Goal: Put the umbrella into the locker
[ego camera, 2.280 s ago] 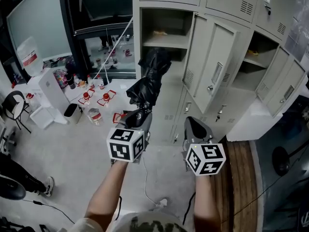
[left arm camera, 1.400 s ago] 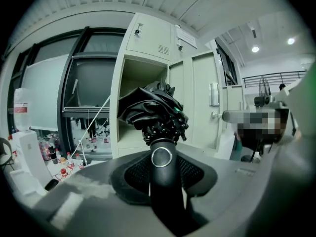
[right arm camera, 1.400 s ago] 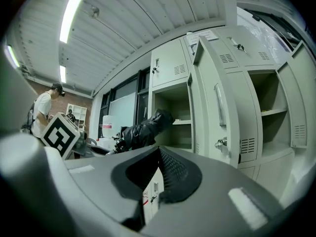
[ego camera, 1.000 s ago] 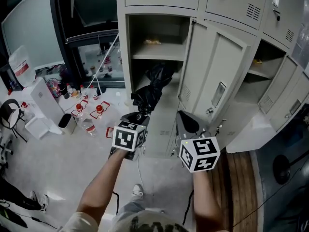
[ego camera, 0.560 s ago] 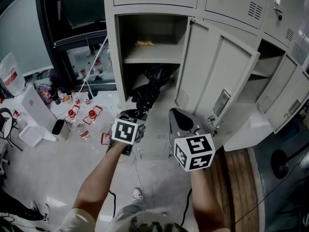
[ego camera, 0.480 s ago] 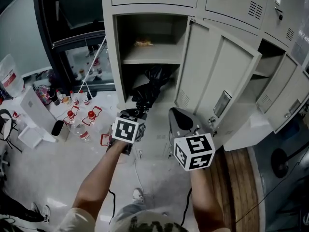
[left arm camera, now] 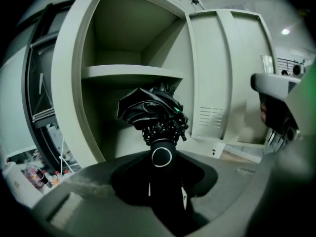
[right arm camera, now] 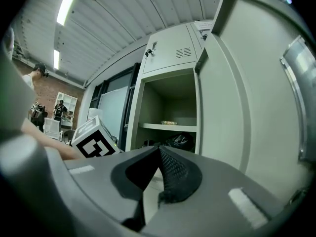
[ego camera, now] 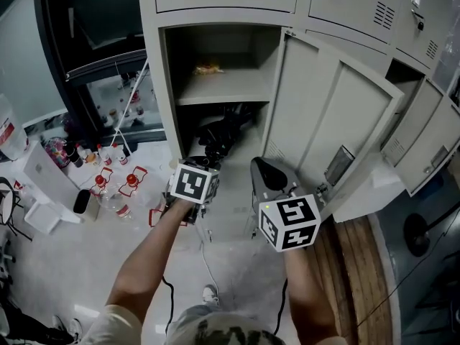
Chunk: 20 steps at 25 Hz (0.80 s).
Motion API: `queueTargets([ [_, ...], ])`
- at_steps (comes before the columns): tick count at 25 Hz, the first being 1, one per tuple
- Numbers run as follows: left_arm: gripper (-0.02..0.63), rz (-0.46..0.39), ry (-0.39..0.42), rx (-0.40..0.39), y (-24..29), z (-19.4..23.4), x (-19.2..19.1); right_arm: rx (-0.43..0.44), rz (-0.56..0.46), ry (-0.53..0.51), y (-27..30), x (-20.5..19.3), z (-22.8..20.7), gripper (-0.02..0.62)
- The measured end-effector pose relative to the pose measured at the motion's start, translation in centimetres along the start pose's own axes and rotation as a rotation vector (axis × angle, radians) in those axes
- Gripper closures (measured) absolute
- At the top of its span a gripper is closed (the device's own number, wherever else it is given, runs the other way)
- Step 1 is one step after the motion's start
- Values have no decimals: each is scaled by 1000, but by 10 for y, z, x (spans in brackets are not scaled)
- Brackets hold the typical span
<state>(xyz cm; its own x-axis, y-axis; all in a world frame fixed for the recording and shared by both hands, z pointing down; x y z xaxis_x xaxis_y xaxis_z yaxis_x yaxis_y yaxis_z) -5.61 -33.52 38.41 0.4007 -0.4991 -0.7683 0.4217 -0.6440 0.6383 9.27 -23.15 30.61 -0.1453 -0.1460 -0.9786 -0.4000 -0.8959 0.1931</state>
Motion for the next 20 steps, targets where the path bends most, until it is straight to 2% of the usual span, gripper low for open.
queueTargets([
  [14, 468, 3, 44, -85, 22, 17, 36, -114, -18, 39, 19, 12, 3, 597],
  [20, 468, 23, 30, -85, 35, 21, 44, -115, -17, 56, 24, 10, 2, 597],
])
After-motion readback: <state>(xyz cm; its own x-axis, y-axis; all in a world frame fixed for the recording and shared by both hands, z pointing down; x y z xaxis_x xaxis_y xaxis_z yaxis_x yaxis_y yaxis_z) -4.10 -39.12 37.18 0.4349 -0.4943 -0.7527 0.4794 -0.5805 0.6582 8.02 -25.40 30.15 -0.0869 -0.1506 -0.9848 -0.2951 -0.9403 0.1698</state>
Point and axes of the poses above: the fingertips, and each gripper's own axes: y forward along the fingers, z to its left, x out of its top, the point moved 7 cm from there along -y, backward along the fingers, and after that the axes turned 9 degrees about z, right-handed, at the moved point
